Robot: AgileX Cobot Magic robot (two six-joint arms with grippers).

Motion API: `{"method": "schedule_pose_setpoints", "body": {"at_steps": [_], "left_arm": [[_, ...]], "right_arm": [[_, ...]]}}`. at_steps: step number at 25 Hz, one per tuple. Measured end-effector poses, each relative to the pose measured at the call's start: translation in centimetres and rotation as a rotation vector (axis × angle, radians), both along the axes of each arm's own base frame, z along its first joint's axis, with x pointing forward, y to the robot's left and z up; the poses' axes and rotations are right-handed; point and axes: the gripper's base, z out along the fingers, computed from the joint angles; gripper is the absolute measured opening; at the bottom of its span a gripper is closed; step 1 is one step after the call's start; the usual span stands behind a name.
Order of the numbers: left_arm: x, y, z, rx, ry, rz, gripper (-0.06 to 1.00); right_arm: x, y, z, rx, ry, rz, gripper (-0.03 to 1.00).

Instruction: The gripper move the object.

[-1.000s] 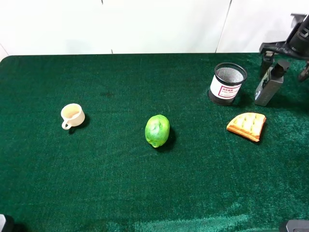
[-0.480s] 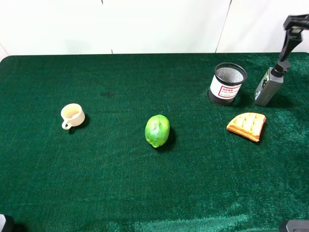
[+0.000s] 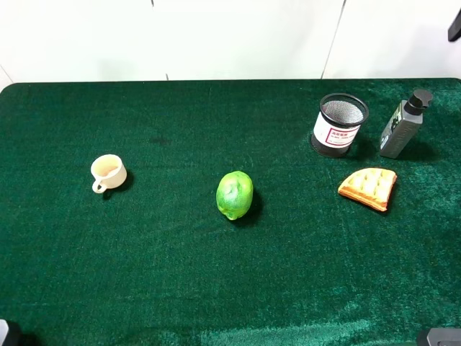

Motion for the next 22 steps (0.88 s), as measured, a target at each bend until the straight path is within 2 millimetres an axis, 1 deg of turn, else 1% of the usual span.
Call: {"method": "schedule_pose_setpoints", "body": {"at_steps": [4,8,13,22], "left_arm": [[0.0,0.0,0.0,0.000,0.000,0.000,0.99],[0.0,0.0,0.0,0.000,0.000,0.000,0.99],[0.0,0.0,0.0,0.000,0.000,0.000,0.99],[0.0,0.0,0.0,0.000,0.000,0.000,0.99]], "right_arm": [[-1.8,1.7,1.1,-0.003,-0.041,0.061,0.69],[-4.2,2.5,1.2,-0.006,-0.052,0.101,0.69],[-7.9,2.2,1.4,-0.019,-0.086,0.110,0.69],[-14.8,1.1,2.8,-0.062,-0.240,0.099,0.69]]}}
